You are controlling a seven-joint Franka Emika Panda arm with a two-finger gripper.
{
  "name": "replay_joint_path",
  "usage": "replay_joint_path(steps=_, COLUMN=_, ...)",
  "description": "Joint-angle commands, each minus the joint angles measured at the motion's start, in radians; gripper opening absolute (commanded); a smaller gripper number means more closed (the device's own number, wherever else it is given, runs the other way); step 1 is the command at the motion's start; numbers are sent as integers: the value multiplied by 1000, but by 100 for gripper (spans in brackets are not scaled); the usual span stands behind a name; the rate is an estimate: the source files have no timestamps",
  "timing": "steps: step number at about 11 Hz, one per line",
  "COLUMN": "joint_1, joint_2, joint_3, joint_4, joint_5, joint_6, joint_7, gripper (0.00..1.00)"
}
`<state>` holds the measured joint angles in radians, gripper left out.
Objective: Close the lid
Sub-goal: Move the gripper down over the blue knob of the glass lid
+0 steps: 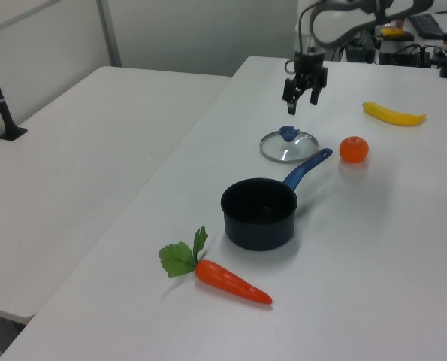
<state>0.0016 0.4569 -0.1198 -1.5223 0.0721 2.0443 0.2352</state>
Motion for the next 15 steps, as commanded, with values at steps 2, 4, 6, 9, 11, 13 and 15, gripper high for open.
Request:
replay_joint_path(steps=2, joint_1=20, joint_2=61, joint_3=-1, joint_4=13, joint_5=-31, joint_6=108, joint_7=81, gripper=100)
replay_joint_path(steps=4, joint_1=40, joint_2=88, joint_3=-1, joint_4=13, joint_5=-37, joint_6=151, joint_7=93, gripper=100)
replay_joint_path(steps=6, joint_1=46, joint_2=98, joint_3=-1, joint_4=13, joint_5=-40, joint_6=154, joint_7=93, gripper=100)
replay_joint_path(steps=9, joint_1=47, joint_2=108, joint_3=-1, joint_4=13, joint_5=-41, joint_6=158, joint_7=95, gripper=95)
replay_joint_path(steps=11, joint_1=49, joint_2=108, joint_3=-1, joint_4=13, joint_5=-41, joint_6=158, joint_7=95, gripper=85)
replay_joint_path(steps=13, joint_1=49, joint_2=109, joint_3=-1, joint_4=11, joint_5=-49, joint_6=158, joint_7=95, gripper=80)
replay_joint_path(steps=15, joint_1=49, joint_2=109, joint_3=-1, joint_4=13, joint_5=-51, joint_6=158, joint_7=95, gripper=75)
